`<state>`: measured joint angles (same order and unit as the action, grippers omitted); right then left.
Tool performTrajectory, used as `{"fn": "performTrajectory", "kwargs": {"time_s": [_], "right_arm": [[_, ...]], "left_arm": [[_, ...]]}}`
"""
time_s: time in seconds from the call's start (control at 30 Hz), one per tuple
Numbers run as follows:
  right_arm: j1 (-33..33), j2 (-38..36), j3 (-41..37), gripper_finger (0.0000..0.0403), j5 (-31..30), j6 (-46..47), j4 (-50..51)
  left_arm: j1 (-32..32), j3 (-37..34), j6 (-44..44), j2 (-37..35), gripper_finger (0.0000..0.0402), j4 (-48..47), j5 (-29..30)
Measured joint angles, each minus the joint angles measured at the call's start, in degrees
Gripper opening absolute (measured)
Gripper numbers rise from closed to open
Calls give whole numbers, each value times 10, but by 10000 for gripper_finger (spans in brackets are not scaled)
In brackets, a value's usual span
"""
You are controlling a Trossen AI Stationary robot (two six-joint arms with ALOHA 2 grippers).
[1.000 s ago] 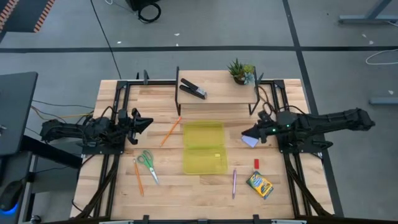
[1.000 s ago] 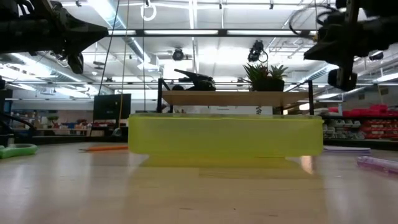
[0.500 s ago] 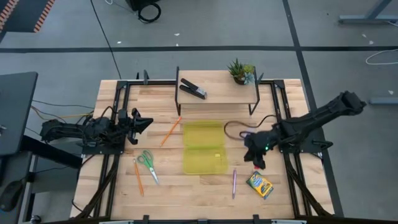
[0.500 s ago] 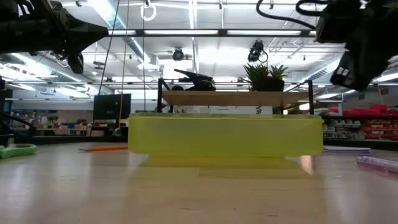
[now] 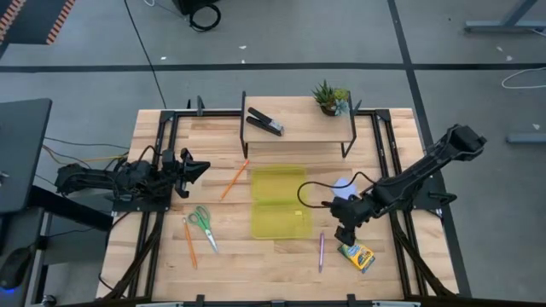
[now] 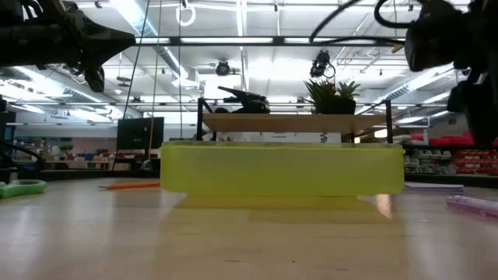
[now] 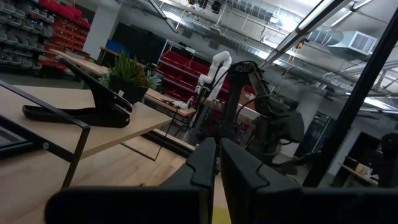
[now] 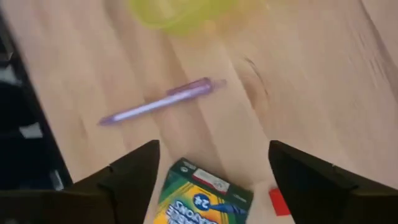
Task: Pack school essentials
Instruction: Put the crayon box into the yellow supply box
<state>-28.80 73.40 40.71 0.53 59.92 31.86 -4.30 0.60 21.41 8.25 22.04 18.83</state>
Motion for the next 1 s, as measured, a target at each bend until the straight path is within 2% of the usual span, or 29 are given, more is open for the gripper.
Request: {"fn": "performTrajectory", "kwargs": {"time_s": [0.1, 0.3, 0.5, 0.7, 1.0], "right_arm": [[-3, 24, 26, 328, -1, 56, 59], [-4, 73, 90, 332, 10, 114, 144], [-24, 107, 147, 332, 34, 132, 196], [-52, 114, 160, 332, 31, 138, 198], [-55, 109, 160, 332, 7, 144, 174]], "left_arm": [[0, 0, 0, 0, 25, 0, 0], [0, 0, 0, 0, 31, 0, 0], [0, 0, 0, 0, 35, 0, 0], [0, 0, 0, 0, 27, 0, 0], [0, 0, 0, 0, 32, 0, 0]]}}
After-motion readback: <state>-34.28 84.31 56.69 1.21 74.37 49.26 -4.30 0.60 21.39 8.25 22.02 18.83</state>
